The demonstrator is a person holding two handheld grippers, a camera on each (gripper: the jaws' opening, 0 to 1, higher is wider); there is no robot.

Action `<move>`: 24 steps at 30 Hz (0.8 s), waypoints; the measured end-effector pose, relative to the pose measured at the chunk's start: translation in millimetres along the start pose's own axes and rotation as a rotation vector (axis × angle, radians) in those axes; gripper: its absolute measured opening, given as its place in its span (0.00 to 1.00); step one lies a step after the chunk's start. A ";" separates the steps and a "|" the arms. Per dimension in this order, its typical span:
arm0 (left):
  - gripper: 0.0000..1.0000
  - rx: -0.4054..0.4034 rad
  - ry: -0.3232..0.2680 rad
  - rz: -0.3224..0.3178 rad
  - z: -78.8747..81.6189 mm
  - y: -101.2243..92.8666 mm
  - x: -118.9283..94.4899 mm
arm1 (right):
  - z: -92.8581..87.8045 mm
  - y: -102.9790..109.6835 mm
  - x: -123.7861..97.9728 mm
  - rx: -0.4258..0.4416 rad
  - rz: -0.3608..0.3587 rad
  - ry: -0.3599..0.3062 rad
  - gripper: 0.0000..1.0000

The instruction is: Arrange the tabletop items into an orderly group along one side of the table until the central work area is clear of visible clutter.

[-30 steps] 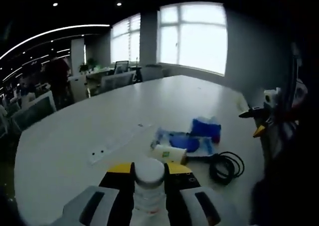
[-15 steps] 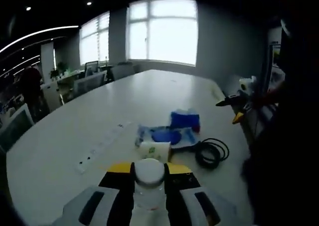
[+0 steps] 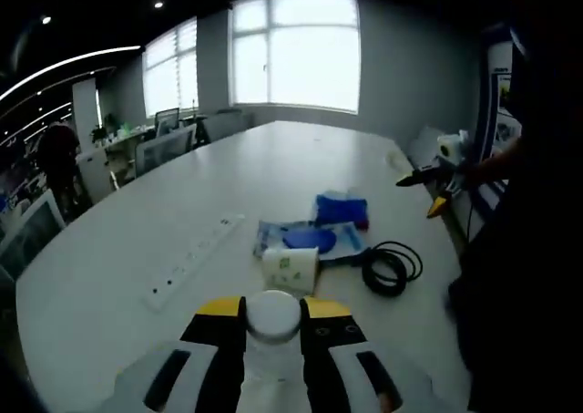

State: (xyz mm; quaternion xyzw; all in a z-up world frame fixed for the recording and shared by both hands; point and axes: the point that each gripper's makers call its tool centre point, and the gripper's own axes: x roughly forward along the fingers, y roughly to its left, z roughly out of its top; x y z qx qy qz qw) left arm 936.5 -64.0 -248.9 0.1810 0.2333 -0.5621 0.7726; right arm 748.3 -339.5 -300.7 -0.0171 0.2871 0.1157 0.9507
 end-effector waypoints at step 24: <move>0.24 0.008 -0.042 -0.032 -0.5 -0.8 -3.2 | -5.0 0.5 -0.3 -0.007 0.009 0.013 0.80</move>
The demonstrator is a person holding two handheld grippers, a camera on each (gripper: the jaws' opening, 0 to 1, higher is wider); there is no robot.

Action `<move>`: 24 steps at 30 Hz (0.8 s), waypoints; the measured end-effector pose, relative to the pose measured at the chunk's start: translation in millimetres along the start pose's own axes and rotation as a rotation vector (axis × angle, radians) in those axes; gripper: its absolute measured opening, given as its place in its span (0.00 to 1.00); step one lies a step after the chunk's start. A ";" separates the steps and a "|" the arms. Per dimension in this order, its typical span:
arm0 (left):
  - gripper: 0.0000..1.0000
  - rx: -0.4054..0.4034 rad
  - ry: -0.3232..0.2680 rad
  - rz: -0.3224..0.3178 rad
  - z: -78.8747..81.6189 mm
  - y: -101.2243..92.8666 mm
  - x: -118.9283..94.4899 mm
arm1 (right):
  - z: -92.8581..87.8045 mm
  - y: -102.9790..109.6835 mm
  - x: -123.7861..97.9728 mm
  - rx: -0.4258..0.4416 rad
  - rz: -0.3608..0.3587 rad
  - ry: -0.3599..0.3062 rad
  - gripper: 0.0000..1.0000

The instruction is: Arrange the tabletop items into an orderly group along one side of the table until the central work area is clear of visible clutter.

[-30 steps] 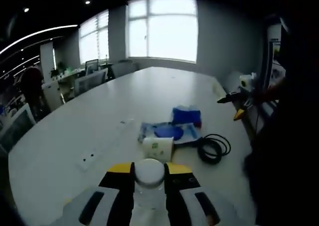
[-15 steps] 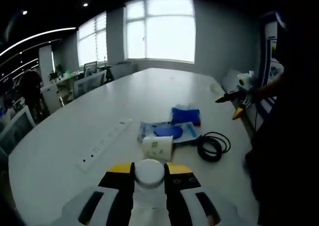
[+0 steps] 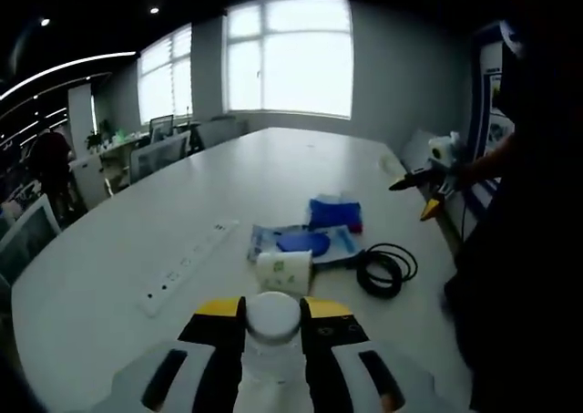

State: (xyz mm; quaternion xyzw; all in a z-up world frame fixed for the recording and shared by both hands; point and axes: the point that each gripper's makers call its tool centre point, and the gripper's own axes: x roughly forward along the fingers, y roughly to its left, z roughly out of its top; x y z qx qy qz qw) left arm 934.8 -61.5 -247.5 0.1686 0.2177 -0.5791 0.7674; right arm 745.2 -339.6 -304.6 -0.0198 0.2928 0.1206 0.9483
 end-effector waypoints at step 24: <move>0.61 -0.127 -0.055 0.180 18.7 -32.1 -16.0 | 21.1 -6.9 7.0 -0.003 0.035 -0.065 0.88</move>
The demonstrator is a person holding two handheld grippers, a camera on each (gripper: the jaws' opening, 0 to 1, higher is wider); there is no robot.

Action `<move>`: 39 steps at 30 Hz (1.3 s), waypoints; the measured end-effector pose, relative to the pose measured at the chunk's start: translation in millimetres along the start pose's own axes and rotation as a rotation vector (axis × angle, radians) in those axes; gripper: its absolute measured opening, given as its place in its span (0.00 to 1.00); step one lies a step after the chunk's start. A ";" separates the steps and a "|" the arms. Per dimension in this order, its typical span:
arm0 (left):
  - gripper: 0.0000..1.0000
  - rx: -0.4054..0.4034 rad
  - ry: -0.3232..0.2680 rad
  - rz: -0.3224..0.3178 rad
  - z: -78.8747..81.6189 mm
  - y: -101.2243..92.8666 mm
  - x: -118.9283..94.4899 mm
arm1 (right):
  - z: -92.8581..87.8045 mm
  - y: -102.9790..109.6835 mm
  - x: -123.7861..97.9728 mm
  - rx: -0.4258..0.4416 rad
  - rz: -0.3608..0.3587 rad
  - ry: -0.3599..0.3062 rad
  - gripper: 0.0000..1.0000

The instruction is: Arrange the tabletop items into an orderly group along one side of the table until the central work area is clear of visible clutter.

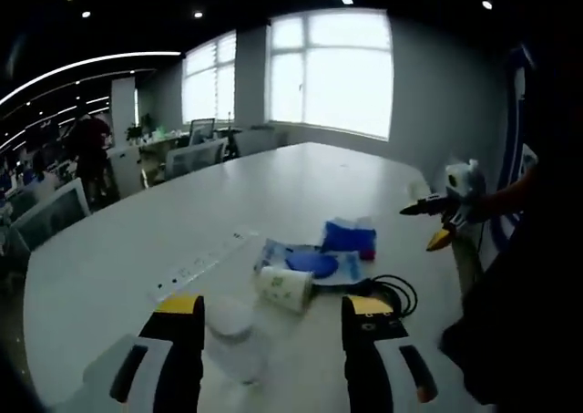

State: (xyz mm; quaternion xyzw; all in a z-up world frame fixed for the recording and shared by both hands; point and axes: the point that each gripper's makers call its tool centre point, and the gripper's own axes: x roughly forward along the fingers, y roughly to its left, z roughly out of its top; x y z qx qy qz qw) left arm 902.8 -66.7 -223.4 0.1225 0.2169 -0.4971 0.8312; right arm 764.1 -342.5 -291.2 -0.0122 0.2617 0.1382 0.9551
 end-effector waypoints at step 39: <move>0.98 -0.353 0.008 0.239 -64.2 -85.5 -47.7 | -12.1 8.5 -8.0 0.046 0.055 0.104 1.00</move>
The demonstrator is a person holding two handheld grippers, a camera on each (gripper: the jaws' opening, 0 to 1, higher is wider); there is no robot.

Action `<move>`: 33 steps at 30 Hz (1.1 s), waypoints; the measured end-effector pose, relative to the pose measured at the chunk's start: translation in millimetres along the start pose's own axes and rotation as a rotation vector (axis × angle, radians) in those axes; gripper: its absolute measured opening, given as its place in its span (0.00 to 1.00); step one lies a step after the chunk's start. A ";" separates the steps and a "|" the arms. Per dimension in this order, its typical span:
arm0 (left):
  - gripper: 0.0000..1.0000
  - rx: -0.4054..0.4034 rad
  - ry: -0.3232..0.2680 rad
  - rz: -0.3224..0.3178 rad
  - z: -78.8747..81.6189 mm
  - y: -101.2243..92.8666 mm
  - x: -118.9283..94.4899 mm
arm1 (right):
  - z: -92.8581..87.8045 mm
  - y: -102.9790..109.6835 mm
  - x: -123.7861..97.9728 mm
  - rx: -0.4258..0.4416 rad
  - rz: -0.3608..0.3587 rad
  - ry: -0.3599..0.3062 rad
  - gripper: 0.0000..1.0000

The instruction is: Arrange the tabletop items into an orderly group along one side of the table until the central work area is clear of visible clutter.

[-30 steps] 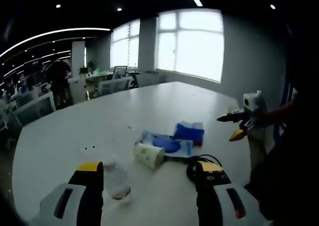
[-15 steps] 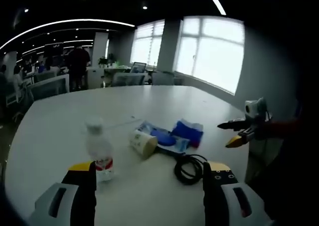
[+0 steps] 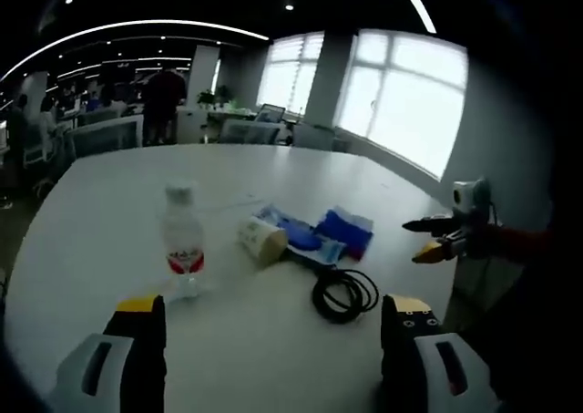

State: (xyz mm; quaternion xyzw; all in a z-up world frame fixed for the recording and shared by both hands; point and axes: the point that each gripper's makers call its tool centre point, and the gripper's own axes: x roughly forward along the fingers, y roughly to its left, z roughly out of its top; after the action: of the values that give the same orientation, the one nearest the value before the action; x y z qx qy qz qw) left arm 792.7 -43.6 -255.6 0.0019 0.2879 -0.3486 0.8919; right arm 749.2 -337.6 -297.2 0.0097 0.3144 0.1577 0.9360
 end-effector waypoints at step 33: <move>1.00 -0.008 0.051 0.015 -19.4 -8.7 -7.5 | 2.1 -9.4 -12.1 -0.042 -0.044 0.040 0.99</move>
State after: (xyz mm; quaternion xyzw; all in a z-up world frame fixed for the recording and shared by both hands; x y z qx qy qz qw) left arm 772.9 -41.6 -266.2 0.0093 0.3119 -0.3405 0.8870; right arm 744.0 -350.0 -289.5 -0.0201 0.3300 0.1437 0.9328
